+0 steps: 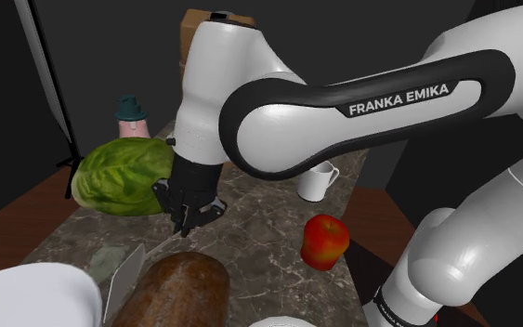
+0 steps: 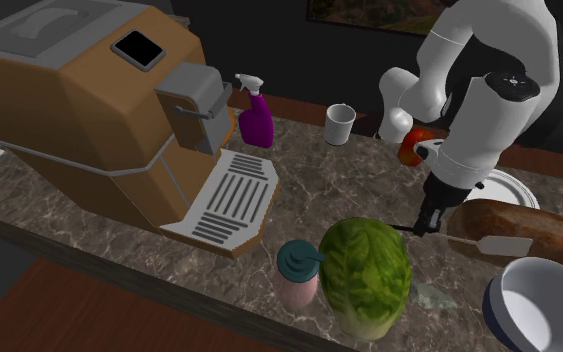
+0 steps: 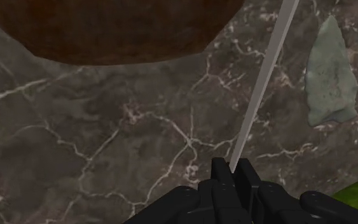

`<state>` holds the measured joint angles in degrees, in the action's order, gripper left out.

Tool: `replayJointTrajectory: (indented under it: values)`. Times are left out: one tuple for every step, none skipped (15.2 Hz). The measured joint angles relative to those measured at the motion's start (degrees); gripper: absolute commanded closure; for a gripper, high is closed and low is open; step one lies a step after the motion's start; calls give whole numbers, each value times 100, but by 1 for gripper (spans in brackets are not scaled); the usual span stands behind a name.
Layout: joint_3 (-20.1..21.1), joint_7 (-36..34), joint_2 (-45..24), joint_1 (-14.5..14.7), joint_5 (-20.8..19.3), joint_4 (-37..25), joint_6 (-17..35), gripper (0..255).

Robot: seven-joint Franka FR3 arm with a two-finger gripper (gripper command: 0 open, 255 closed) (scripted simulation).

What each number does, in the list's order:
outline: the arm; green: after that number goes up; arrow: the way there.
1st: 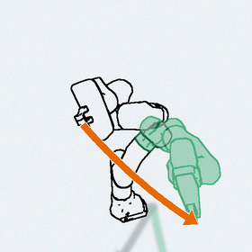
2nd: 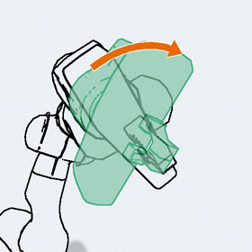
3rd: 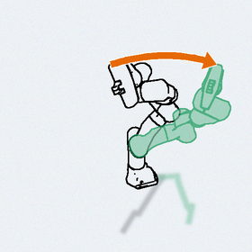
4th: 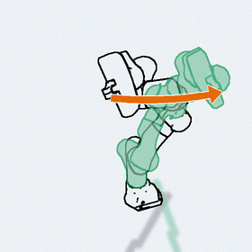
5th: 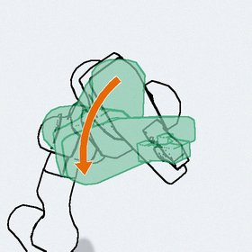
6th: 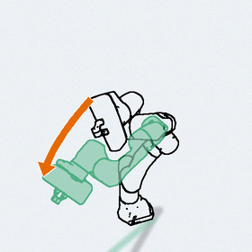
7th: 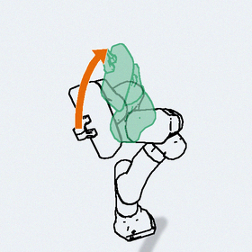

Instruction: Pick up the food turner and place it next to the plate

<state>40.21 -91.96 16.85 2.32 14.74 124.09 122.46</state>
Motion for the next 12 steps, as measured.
replayJointTrajectory:
  values:
    - [19,-6,-21,1,-2,57,77,255]
    - [27,1,-17,9,11,131,147,255]
    - [35,21,-26,13,23,240,260,255]
    - [53,12,-55,8,11,270,317,255]
    - [62,7,-67,7,7,288,347,255]
    - [65,7,-71,7,7,302,366,255]
    - [67,8,-73,7,7,310,376,255]
    - [68,8,-75,7,7,313,381,255]
    - [68,8,-77,6,6,315,385,255]
    - [69,8,-78,6,6,316,387,255]
    - [69,8,-78,7,6,317,388,0]
    - [69,8,-78,7,6,317,388,0]
